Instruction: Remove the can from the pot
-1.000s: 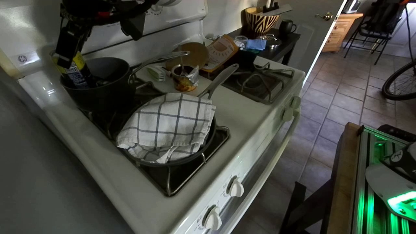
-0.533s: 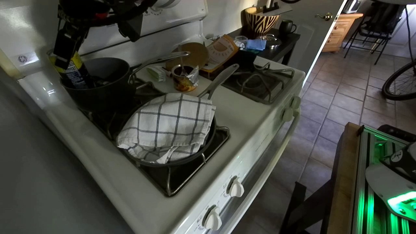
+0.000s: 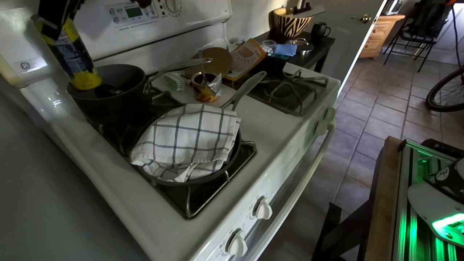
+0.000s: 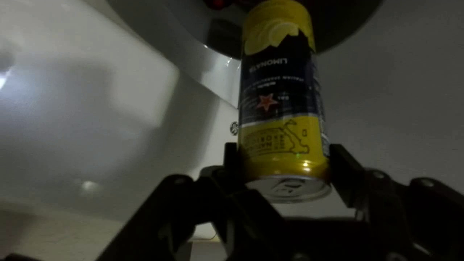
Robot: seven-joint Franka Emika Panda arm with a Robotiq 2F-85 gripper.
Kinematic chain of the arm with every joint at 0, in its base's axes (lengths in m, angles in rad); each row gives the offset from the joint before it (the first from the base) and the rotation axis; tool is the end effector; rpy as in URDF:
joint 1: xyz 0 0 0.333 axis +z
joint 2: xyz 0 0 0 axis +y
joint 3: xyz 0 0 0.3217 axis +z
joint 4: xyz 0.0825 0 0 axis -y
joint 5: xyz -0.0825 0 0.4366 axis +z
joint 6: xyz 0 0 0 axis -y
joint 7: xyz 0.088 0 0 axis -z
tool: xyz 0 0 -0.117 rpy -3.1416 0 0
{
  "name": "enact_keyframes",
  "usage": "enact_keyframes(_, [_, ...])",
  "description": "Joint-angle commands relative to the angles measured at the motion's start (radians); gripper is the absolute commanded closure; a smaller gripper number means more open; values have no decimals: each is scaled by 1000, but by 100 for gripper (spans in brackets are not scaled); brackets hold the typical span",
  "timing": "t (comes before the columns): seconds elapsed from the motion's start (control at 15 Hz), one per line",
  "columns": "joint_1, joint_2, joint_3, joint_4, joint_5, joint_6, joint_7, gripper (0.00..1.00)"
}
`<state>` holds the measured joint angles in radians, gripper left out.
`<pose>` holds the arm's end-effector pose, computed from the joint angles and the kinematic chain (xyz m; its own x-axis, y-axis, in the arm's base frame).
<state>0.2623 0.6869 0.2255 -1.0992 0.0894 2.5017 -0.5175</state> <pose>0.7825 0.3406 0.4952 0.4516 0.5850 0.6737 0.7133 -0.6903 0.1214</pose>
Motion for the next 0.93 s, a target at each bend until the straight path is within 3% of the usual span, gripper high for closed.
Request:
enact_keyframes(0.0, [-4,-93,-58,-55,-21,8,81,62])
enact_keyframes(0.27, [-11,-172,-140,-116,-22,49,177,62])
enact_keyframes(0.73, [4,-293,-295,-340,-35,111,384,62])
enact_keyframes(0.8, [4,-314,-310,-387,-32,136,407,62])
enact_keyframes(0.87, [-44,-322,-264,-417,-72,164,450,62])
